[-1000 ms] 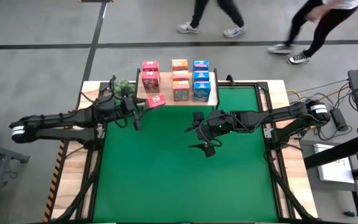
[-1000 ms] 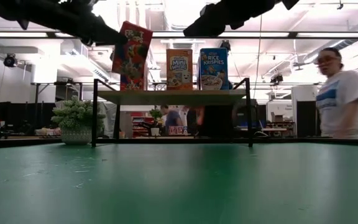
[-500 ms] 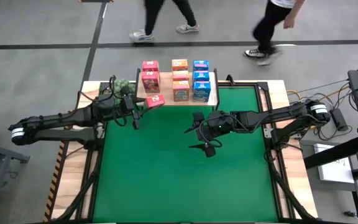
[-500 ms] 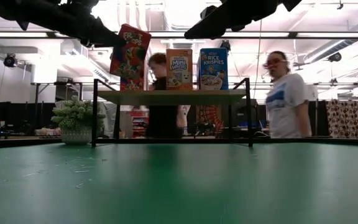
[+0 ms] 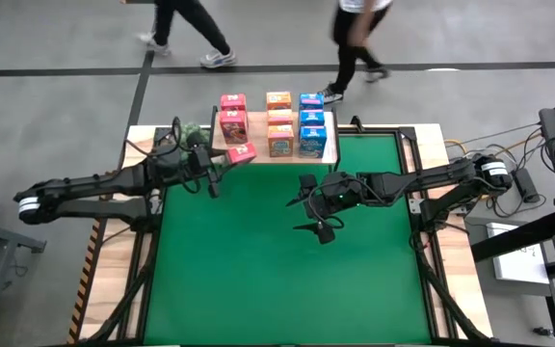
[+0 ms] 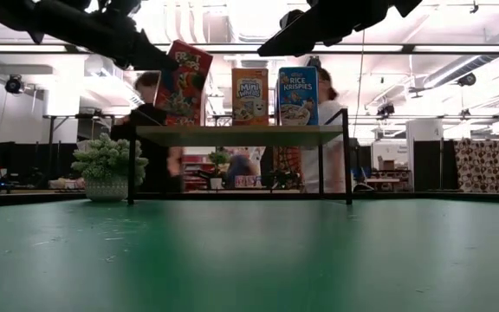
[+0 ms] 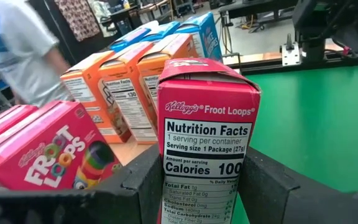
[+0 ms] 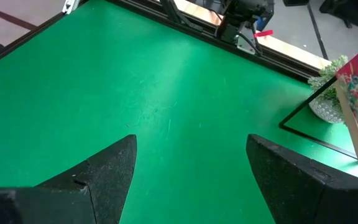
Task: Stack cereal on shelf
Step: Put the red cereal box on the shelf aligned with the other red cereal boxes, then adjust the orange cereal boxes on the shelf
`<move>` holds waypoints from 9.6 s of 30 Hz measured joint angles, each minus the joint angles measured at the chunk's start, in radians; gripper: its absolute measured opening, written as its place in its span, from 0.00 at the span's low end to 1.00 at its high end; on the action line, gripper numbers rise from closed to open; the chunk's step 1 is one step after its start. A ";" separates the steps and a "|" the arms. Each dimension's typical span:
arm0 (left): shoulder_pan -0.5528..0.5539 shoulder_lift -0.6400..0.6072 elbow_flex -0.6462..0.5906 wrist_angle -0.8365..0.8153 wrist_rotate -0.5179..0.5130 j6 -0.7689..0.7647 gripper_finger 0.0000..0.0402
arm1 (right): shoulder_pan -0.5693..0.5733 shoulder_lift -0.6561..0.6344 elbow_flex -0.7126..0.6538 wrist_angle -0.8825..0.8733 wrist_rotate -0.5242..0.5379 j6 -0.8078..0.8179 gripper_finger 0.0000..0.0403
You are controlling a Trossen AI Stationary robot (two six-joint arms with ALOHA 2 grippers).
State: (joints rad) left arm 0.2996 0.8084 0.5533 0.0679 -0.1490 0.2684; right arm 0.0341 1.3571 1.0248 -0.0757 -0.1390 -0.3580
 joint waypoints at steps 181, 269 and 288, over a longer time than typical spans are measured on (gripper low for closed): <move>0.051 -0.010 -0.006 0.123 0.158 -0.082 0.58 | -0.283 0.579 1.101 -0.593 -0.105 -0.019 0.35; 0.050 -0.086 0.203 -0.229 0.071 -0.211 0.57 | -0.356 0.590 1.030 -0.534 -0.010 -0.185 0.03; 0.025 -0.079 0.194 -0.224 0.082 -0.248 0.57 | -0.345 0.597 1.030 -0.555 0.019 -0.166 0.02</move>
State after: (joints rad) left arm 0.3251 0.7295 0.7471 -0.1557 -0.0666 0.0201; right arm -0.3111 1.9545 2.0548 -0.6311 -0.1199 -0.5243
